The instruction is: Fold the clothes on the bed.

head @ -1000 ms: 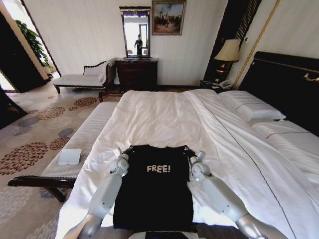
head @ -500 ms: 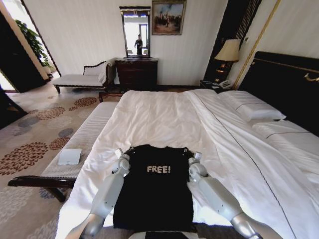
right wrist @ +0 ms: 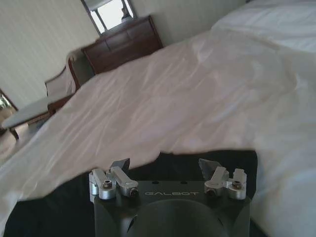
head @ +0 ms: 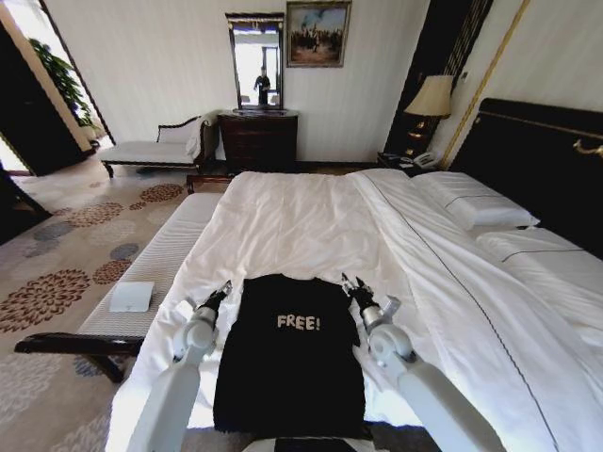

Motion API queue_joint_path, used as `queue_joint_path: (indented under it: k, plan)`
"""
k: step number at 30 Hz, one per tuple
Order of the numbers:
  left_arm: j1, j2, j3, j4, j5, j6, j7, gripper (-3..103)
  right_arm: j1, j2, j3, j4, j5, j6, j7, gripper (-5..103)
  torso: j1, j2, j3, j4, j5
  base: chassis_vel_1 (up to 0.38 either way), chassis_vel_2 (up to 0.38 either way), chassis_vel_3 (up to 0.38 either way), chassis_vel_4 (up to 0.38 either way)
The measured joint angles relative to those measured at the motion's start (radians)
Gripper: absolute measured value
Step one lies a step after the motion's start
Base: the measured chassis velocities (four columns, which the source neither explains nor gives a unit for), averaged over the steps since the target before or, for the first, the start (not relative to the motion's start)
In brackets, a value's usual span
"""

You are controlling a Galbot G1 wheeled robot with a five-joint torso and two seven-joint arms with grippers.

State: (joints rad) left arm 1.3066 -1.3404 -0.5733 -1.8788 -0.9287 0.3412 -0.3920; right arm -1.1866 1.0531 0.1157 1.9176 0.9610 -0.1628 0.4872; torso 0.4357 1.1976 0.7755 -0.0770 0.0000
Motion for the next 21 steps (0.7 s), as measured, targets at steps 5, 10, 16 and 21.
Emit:
queue_joint_path:
  k: [5, 10, 16, 21]
  plan:
    - [0.123, -0.014, -0.063, -0.085, 0.017, 0.000, 0.001, 100, -0.024, 0.014, -0.088, 0.007, -0.188, -0.066, 0.070, 94, 0.000, 0.000, 0.000, 0.0001, 0.0001, 0.000, 0.000, 0.000, 0.000]
    - [0.201, -0.028, -0.101, -0.129, 0.038, -0.014, 0.015, 100, -0.037, 0.008, -0.161, -0.029, -0.407, -0.074, 0.075, 100, 0.000, 0.000, 0.000, 0.0000, 0.0000, 0.000, 0.000, 0.000, 0.000]
    - [0.241, -0.054, -0.107, -0.143, 0.062, -0.028, 0.029, 100, -0.049, -0.010, -0.223, -0.096, -0.646, -0.018, 0.044, 100, 0.000, 0.000, 0.000, 0.0000, -0.0002, 0.000, 0.000, 0.000, 0.000]
    - [0.232, -0.061, -0.101, -0.159, 0.062, -0.027, 0.025, 100, -0.051, -0.013, -0.240, -0.139, -0.715, 0.000, 0.037, 100, 0.000, 0.000, 0.000, -0.0001, 0.0001, 0.000, 0.000, 0.000, 0.000]
